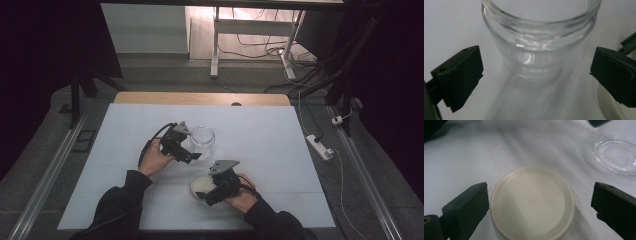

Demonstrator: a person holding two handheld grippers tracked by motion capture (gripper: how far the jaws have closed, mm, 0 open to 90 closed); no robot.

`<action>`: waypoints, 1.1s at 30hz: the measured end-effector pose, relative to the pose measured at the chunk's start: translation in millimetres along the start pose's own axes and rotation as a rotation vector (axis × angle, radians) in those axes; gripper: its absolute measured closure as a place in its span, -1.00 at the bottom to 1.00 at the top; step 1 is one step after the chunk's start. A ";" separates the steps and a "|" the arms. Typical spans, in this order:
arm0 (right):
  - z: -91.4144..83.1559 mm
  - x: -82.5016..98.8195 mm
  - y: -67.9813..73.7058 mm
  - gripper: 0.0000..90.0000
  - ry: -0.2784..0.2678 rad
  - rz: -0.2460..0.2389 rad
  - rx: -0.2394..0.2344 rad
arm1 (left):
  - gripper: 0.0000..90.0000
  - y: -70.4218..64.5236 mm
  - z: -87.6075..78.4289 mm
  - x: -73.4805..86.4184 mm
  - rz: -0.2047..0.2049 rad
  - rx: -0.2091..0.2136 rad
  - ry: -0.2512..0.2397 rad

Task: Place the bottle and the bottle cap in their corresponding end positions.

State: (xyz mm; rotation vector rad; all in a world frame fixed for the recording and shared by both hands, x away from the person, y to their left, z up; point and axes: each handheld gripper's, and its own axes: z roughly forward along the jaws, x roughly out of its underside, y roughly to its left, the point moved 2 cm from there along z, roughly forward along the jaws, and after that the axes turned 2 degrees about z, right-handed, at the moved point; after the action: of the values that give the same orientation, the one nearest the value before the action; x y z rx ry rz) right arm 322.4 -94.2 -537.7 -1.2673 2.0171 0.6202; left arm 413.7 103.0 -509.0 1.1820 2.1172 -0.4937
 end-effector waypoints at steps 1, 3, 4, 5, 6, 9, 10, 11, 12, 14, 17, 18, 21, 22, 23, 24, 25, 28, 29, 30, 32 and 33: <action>-0.9 0.0 -0.9 -0.97 0.001 0.002 0.002 | -1.00 -1.1 -1.6 1.8 -0.003 -0.001 -0.001; -2.9 0.2 -2.2 -0.98 0.005 0.011 0.004 | -1.00 -3.6 -4.3 5.5 -0.012 0.005 -0.012; -4.0 0.2 -2.9 -0.98 0.008 0.015 0.007 | -1.00 -4.8 -5.6 7.3 -0.014 0.005 -0.010; -5.1 0.3 -3.2 -0.98 0.009 0.022 0.008 | -1.00 -6.2 -6.8 8.9 -0.017 0.003 -0.010; -6.6 0.4 -3.8 -1.00 0.008 0.024 0.011 | -1.00 -7.7 -8.0 10.4 -0.019 0.007 -0.011; -10.8 0.5 -6.1 -1.00 0.009 0.037 0.025 | -1.00 -12.4 -11.8 14.5 -0.023 0.001 -0.009; -12.3 0.6 -6.7 -1.00 0.008 0.042 0.029 | -1.00 -14.4 -13.6 16.4 -0.027 0.001 -0.005; -14.0 0.8 -8.0 -1.00 0.007 0.045 0.035 | -1.00 -15.5 -14.5 17.5 -0.027 0.000 -0.005; -15.0 1.0 -8.9 -1.00 0.009 0.048 0.038 | -1.00 -17.1 -16.0 19.2 -0.028 -0.003 -0.003; -17.6 1.5 -11.0 -1.00 0.009 0.056 0.048 | -1.00 -20.5 -18.6 22.7 -0.029 -0.008 0.006; -21.6 2.7 -13.9 -1.00 0.003 0.067 0.070 | -1.00 -24.9 -23.5 28.6 -0.037 -0.017 0.013; -23.0 3.0 -14.8 -1.00 0.001 0.069 0.078 | -1.00 -26.5 -25.1 30.6 -0.044 -0.020 0.013; -27.3 3.5 -15.8 -1.00 -0.005 0.086 0.091 | -1.00 -32.1 -30.3 37.1 -0.053 -0.018 0.010; -28.8 3.8 -16.5 -1.00 -0.006 0.089 0.098 | -1.00 -33.9 -32.0 39.2 -0.053 -0.011 0.010; -29.9 4.0 -16.8 -1.00 -0.004 0.094 0.105 | -1.00 -35.2 -33.2 40.8 -0.054 -0.004 0.008; -30.7 4.3 -17.0 -1.00 -0.004 0.095 0.108 | -1.00 -37.7 -35.0 43.4 -0.058 -0.007 0.011; -32.0 5.0 -17.4 -1.00 -0.002 0.095 0.110 | -1.00 -39.2 -36.3 45.0 -0.058 -0.009 0.014; -35.3 6.8 -18.1 -1.00 0.000 0.106 0.117 | -1.00 -44.8 -41.8 51.2 -0.062 -0.008 0.015; -36.6 7.6 -18.5 -1.00 0.001 0.111 0.118 | -1.00 -46.7 -43.6 53.2 -0.065 -0.008 0.015; -37.9 8.5 -18.9 -1.00 0.004 0.117 0.119 | -1.00 -48.5 -45.6 55.3 -0.066 -0.008 0.015; -41.0 10.8 -20.3 -1.00 0.005 0.125 0.124 | -1.00 -52.3 -49.5 59.9 -0.069 -0.015 0.022; -42.8 12.0 -21.0 -1.00 0.005 0.133 0.124 | -1.00 -54.4 -51.2 62.3 -0.072 -0.014 0.023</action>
State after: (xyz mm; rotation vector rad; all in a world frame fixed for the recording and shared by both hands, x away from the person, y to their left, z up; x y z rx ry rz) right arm 325.6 -139.5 -519.1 -1.0701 2.1216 0.5446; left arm 325.3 143.1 -515.4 1.1120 2.1857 -0.4990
